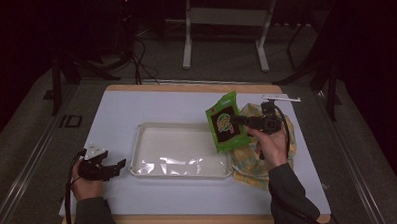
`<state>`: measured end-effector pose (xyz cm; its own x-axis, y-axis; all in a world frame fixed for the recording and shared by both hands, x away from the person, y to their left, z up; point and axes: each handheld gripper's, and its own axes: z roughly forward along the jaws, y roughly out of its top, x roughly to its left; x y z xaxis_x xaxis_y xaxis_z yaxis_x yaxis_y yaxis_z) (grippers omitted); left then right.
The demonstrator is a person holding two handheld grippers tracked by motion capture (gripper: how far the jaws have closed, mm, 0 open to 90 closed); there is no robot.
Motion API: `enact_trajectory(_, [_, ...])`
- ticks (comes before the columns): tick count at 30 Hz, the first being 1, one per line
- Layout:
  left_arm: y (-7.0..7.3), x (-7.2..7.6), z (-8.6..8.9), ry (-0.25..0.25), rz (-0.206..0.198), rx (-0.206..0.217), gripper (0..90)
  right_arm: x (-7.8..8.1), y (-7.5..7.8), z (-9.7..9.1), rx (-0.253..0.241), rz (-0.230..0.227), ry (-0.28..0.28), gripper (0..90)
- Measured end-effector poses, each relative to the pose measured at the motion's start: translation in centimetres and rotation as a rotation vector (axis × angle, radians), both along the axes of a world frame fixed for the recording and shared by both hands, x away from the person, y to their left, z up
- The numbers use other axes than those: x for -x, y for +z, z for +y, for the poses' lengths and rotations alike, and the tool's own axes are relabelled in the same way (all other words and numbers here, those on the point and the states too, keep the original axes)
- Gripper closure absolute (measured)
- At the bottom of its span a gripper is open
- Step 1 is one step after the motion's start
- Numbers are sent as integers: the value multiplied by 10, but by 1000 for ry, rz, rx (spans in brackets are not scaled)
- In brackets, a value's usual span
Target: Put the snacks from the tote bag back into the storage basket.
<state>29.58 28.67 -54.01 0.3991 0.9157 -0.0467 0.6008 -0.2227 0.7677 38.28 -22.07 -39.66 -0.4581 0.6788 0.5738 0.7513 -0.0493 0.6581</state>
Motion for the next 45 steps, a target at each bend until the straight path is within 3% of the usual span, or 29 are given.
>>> enact_trajectory(18, [0,0,0,0,-1,-1,205,4,-20,17,30,14,-15,725])
enact_trajectory(28, [0,0,0,-1,-1,-1,205,6,-24,23,89,6,-28,724])
enact_trajectory(45, [0,0,0,-1,0,-2,205,6,-34,25,142,21,-47,722])
